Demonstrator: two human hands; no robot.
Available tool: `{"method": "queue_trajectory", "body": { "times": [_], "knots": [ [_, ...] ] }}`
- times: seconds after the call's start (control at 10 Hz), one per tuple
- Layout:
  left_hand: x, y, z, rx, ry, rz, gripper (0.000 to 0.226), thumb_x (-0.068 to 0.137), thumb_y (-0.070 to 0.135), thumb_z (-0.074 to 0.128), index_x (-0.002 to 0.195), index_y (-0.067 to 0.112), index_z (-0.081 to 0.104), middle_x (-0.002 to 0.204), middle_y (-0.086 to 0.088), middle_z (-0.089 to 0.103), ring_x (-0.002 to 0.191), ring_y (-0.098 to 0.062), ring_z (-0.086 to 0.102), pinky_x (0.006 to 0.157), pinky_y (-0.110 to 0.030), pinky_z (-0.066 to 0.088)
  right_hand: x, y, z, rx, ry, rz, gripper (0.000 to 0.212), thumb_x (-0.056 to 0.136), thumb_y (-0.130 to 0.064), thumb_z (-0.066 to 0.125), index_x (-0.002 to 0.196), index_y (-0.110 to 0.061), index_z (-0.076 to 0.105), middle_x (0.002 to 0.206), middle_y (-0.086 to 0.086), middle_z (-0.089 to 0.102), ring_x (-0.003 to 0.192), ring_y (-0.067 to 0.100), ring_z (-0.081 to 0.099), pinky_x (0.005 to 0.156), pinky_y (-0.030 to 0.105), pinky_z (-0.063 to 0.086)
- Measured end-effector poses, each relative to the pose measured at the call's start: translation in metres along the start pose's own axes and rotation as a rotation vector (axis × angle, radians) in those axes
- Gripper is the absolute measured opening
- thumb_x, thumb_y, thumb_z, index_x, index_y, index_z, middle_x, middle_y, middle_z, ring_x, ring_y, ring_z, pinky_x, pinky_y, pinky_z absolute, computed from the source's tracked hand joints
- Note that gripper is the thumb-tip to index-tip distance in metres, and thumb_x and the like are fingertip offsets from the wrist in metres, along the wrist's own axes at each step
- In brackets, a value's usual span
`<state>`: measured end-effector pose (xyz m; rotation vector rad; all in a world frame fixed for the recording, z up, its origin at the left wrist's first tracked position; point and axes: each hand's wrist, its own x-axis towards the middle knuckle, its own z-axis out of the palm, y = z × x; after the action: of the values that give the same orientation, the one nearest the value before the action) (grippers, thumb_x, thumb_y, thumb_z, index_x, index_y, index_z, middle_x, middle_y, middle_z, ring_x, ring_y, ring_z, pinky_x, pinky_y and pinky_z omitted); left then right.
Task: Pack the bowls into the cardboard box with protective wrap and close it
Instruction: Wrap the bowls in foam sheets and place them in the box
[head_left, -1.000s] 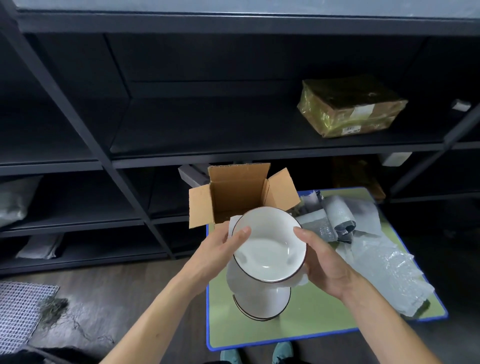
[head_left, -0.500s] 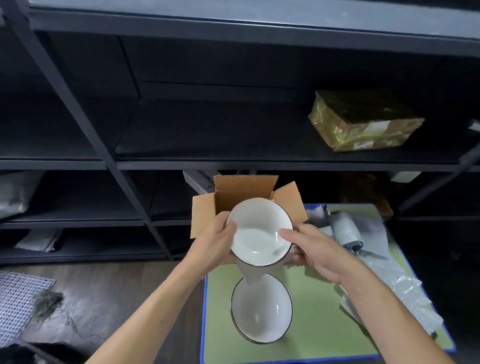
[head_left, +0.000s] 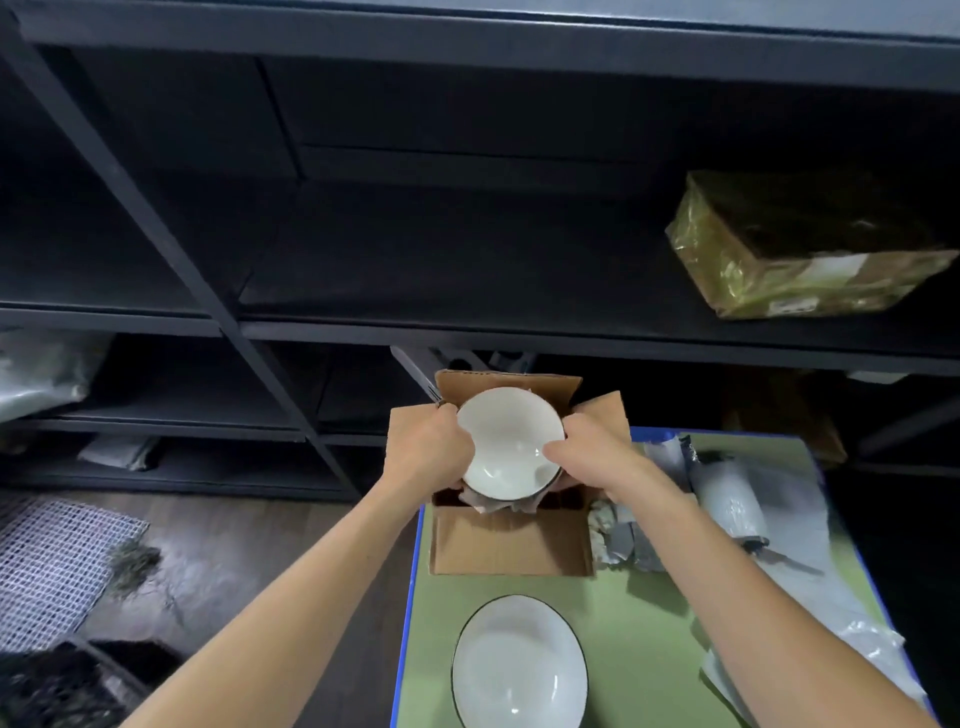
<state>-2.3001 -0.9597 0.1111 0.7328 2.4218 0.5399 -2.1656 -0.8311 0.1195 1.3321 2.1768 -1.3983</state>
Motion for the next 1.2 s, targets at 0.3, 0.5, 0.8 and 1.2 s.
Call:
{"method": "queue_trajectory", "body": {
  "times": [0.3, 0.5, 0.8, 1.2],
  "knots": [
    [0.008, 0.021, 0.033, -0.143, -0.108, -0.247, 0.051, 0.100, 0.020, 0.044, 0.146, 0.005, 0.028, 0.139, -0.018, 0.049, 0.126, -0.036, 0.051, 0.098, -0.042, 0.042, 0.040, -0.003, 0.023, -0.270, 0.034, 0.151, 0.037, 0.099, -0.006, 0.041, 0.134, 0.007, 0.041, 0.106, 0.017, 0.060, 0.084, 0.028, 0.056, 0.053, 0.031, 0.039],
    [0.016, 0.016, 0.055, -0.295, -0.214, -0.360, 0.069, 0.097, 0.023, 0.048, 0.155, 0.014, 0.012, 0.151, -0.021, 0.036, 0.133, -0.040, 0.045, 0.105, -0.046, 0.043, 0.054, 0.007, 0.047, -0.211, 0.070, 0.250, 0.057, 0.100, -0.010, 0.041, 0.148, 0.009, 0.017, 0.126, 0.021, 0.056, 0.096, 0.030, 0.052, 0.064, 0.033, 0.040],
    [0.027, 0.011, 0.065, -0.181, -0.274, -0.391, 0.068, 0.103, 0.025, 0.043, 0.153, -0.001, 0.006, 0.155, -0.024, 0.025, 0.135, -0.036, 0.041, 0.104, -0.034, 0.037, 0.054, 0.013, 0.061, -0.823, -0.165, 0.074, 0.040, 0.102, 0.004, 0.035, 0.141, 0.005, 0.043, 0.140, 0.023, 0.052, 0.130, 0.041, 0.049, 0.109, 0.047, 0.038],
    [0.035, 0.004, 0.070, -0.086, -0.361, -0.294, 0.054, 0.102, 0.023, 0.043, 0.148, 0.001, 0.025, 0.142, -0.016, 0.048, 0.130, -0.030, 0.048, 0.108, -0.039, 0.042, 0.067, 0.021, 0.068, -0.800, -0.094, 0.113, 0.040, 0.102, 0.002, 0.038, 0.141, 0.003, 0.046, 0.147, 0.023, 0.046, 0.135, 0.037, 0.044, 0.110, 0.046, 0.036]
  ]
}}
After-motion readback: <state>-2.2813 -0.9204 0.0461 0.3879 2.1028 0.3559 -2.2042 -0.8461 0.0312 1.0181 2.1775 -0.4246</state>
